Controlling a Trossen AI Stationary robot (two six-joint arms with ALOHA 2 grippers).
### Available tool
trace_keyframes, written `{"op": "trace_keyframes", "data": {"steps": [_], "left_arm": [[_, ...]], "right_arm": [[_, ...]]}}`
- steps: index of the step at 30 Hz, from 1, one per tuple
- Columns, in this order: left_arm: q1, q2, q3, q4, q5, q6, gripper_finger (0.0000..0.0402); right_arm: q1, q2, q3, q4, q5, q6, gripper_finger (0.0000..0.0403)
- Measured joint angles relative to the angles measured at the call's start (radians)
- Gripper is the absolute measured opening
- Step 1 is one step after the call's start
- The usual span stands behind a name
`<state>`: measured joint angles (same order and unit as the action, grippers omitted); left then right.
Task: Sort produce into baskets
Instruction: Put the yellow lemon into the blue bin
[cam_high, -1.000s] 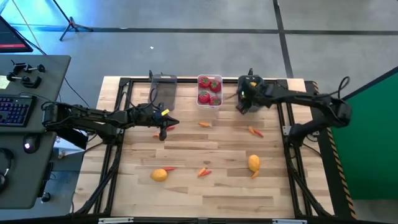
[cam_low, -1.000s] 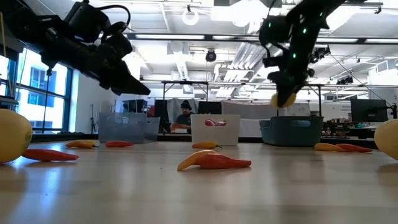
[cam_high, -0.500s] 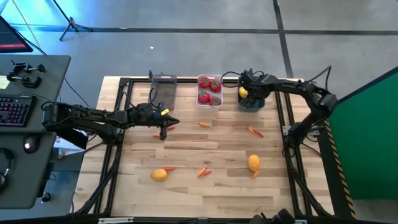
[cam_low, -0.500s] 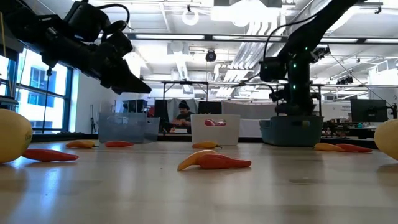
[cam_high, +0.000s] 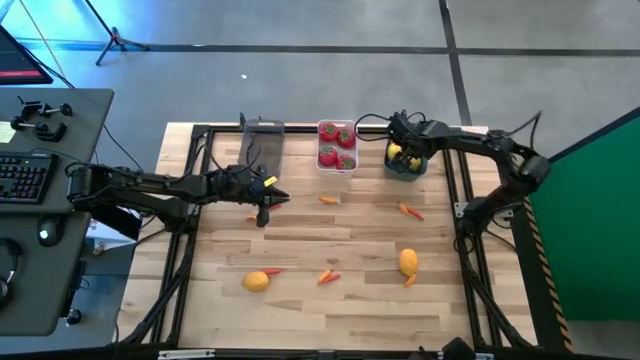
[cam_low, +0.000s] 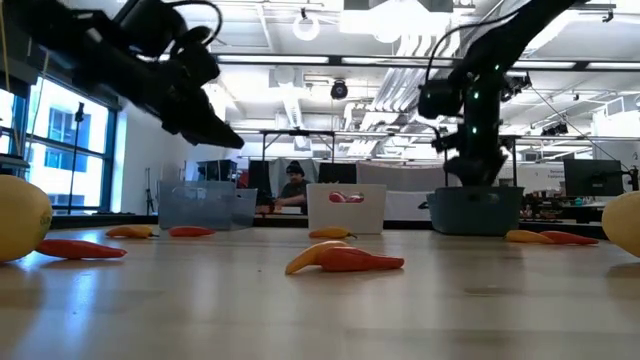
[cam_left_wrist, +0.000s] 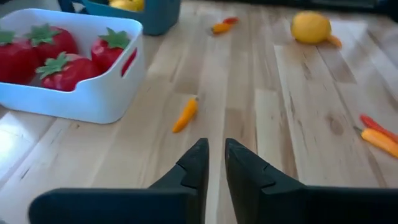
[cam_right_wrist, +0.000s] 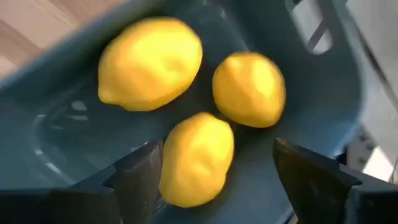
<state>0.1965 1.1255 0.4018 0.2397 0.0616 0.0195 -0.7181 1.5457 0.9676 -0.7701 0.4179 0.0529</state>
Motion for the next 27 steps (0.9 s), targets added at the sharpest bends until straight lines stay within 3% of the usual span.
{"op": "trace_keyframes", "data": {"steps": [4, 7, 12, 15, 17, 22, 27], "left_arm": [[-0.047, 0.000, 0.106, -0.183, 0.000, 0.064, 0.0053], [-0.105, -0.001, 0.192, -0.330, -0.001, 0.087, 0.0048], [-0.255, -0.001, 0.305, -0.591, -0.012, 0.060, 0.0016], [-0.367, -0.001, 0.336, -0.689, -0.043, 0.005, 0.0003], [-0.448, -0.001, 0.337, -0.726, -0.049, -0.039, 0.0007], [-0.619, 0.000, 0.337, -0.746, -0.062, -0.242, 0.0048], [-0.736, 0.012, 0.337, -0.761, -0.077, -0.466, 0.0113]], "right_arm": [[0.031, -0.088, 0.000, -0.006, -0.001, 0.018, 0.0288], [0.078, -0.146, 0.000, -0.021, -0.003, 0.050, 0.0260], [0.214, -0.194, -0.001, 0.031, 0.000, 0.080, 0.0144], [0.308, -0.192, -0.002, 0.107, -0.001, 0.097, 0.0048], [0.371, -0.183, -0.002, 0.179, 0.000, 0.100, 0.0014], [0.514, -0.152, -0.002, 0.368, 0.026, 0.115, 0.0028], [0.633, -0.097, -0.002, 0.488, 0.094, 0.130, 0.0004]]}}
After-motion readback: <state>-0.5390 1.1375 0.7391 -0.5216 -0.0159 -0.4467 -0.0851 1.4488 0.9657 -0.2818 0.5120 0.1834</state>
